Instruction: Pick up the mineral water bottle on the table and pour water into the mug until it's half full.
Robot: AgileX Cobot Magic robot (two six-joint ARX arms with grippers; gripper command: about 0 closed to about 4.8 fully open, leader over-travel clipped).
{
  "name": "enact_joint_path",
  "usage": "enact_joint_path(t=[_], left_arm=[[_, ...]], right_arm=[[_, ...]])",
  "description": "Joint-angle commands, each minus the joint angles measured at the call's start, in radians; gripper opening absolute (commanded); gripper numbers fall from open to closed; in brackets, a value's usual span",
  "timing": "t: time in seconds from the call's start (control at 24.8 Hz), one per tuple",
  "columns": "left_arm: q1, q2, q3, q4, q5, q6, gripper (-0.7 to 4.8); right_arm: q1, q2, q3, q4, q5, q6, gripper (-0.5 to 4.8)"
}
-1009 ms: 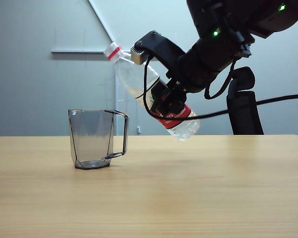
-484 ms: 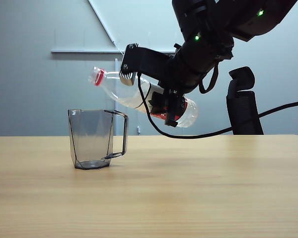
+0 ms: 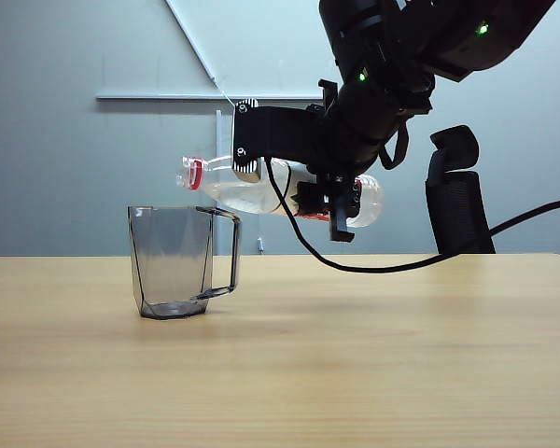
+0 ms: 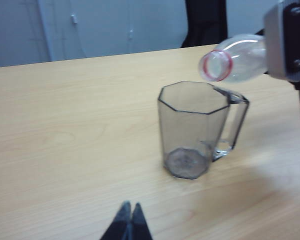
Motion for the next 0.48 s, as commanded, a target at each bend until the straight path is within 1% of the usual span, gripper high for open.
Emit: enact_joint_path(t=[0.04, 0.16, 0.28, 0.4, 0.44, 0.48], left_arm=[[-0.04, 0.0, 0.002, 0.006, 0.004, -0.003, -0.02], [-0.049, 0.0, 0.002, 0.006, 0.003, -0.003, -0.02], [-0.048, 0.0, 0.002, 0.006, 0.003, -0.003, -0.02], [-0.048, 0.0, 0.002, 0.006, 0.003, -0.003, -0.02], [-0.048, 0.0, 0.002, 0.006, 0.004, -0.003, -0.02], [-0.048, 0.0, 0.002, 0.006, 0.003, -0.003, -0.02]], right_arm=[[0.001, -0.01, 0.016, 0.062, 0.047, -0.048, 2.21], [0.001, -0.01, 0.016, 0.079, 0.063, -0.084, 2.21], [0.001, -0.01, 0.016, 0.105, 0.073, -0.089, 2.21], [0.001, -0.01, 0.016, 0.117, 0.09, -0.139, 2.22], [0.001, -0.01, 0.016, 0.117, 0.09, -0.139, 2.23], [0.001, -0.01, 0.016, 0.117, 0.092, -0.141, 2.34]])
